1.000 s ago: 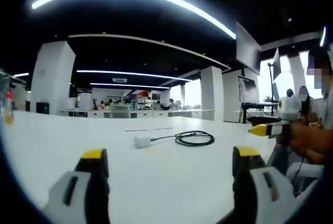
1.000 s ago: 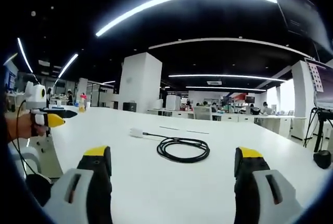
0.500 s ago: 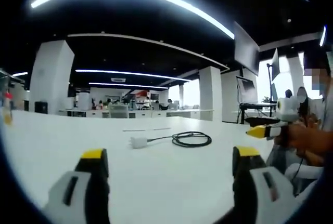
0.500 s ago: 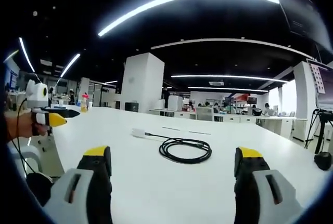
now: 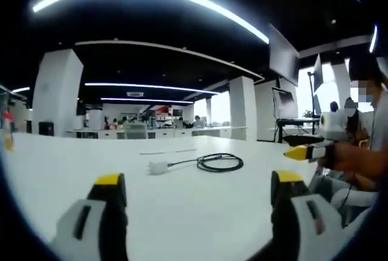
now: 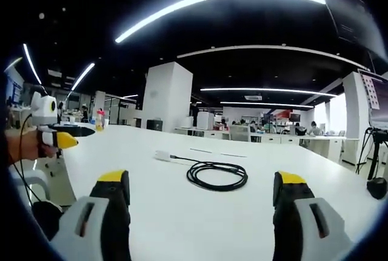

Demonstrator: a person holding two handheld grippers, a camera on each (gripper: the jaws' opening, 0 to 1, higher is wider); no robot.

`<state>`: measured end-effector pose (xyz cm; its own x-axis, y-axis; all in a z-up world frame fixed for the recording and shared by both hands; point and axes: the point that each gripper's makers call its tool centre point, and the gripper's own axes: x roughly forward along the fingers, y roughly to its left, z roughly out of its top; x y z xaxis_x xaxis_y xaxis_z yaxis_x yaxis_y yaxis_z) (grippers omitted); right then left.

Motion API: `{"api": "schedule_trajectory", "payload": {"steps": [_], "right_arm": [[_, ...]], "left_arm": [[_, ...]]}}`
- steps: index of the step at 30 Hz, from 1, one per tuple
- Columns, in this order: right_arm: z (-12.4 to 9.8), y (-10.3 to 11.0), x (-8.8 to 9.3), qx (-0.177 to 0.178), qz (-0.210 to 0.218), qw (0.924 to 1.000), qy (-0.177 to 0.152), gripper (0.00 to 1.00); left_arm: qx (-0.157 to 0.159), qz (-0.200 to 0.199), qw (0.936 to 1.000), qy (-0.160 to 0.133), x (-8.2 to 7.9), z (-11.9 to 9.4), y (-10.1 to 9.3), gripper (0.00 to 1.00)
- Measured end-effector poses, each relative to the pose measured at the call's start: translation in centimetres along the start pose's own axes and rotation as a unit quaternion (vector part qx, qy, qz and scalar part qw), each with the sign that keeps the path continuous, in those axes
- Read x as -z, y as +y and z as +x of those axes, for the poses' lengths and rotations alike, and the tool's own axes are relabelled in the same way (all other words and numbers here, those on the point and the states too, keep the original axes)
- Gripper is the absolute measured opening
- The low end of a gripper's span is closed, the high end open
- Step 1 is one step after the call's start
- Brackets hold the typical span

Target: Plug the desk Type‑C cable into the charger adapter.

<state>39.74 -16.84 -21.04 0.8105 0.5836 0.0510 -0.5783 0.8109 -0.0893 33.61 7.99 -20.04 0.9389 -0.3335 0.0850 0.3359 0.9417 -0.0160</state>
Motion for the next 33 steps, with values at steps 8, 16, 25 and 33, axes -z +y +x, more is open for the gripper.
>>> {"api": "schedule_trajectory", "payload": {"steps": [8,16,25,33], "right_arm": [[-0.2,0.2,0.0,-0.004,-0.003,1.0000,-0.001,1.00],[-0.7,-0.6,-0.4,0.002,-0.001,1.0000,-0.006,1.00],[-0.9,-0.4,-0.5,0.001,-0.006,1.0000,-0.006,1.00],[-1.1,-0.4,-0.5,0.001,-0.010,0.9999,-0.006,1.00]], "left_arm": [[0.000,0.002,1.0000,0.003,0.2,-0.1,-0.3,1.00],[0.004,0.008,0.9999,0.006,0.2,-0.1,-0.6,1.00],[0.004,0.005,1.0000,0.000,0.0,-0.3,-0.8,1.00],[0.002,0.004,1.0000,0.002,0.2,-0.6,-0.7,1.00]]}}
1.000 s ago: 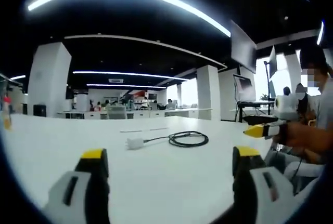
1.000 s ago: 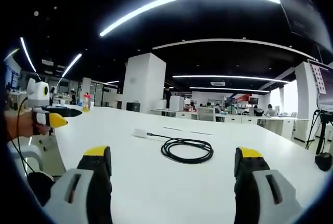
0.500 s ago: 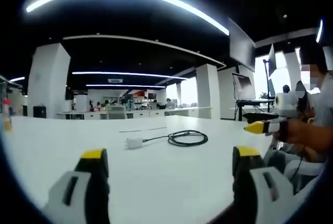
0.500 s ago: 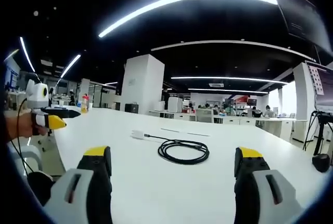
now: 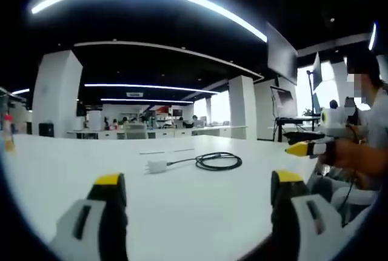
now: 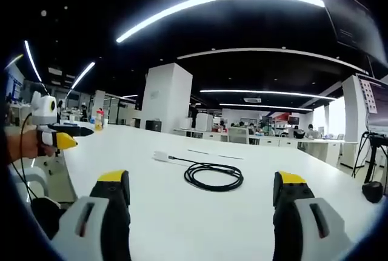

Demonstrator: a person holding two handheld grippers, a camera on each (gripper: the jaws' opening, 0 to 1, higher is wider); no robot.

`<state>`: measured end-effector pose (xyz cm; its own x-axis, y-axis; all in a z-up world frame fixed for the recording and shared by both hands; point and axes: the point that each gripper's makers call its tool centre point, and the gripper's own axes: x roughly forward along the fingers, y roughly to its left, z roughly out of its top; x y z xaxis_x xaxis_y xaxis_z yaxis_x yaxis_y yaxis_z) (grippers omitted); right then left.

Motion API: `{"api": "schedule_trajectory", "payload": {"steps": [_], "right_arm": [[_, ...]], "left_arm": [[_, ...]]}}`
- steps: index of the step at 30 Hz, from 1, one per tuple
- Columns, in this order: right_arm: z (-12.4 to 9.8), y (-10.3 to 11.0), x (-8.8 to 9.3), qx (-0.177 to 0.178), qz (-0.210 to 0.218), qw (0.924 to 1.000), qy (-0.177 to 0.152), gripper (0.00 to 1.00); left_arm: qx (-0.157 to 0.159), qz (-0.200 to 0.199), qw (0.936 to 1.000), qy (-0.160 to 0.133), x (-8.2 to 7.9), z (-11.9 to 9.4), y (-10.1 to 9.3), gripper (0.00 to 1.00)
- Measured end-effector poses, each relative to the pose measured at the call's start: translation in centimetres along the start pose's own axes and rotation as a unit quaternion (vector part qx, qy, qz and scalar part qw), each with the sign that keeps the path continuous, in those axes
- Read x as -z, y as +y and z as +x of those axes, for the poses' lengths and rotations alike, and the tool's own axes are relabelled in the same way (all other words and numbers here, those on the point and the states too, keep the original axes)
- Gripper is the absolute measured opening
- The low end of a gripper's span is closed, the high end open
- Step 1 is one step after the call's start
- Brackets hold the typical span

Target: Plug the desk Type‑C cable into the charger adapter.

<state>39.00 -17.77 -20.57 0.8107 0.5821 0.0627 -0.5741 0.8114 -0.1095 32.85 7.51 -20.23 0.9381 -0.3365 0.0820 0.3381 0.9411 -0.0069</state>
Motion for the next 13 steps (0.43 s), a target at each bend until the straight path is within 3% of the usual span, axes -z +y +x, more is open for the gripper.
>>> {"api": "schedule_trajectory", "payload": {"steps": [13], "right_arm": [[0.08,0.47,0.04,-0.005,-0.007,1.0000,0.002,1.00]], "left_arm": [[-0.002,-0.010,1.0000,0.000,0.08,-0.20,0.33,1.00]]}}
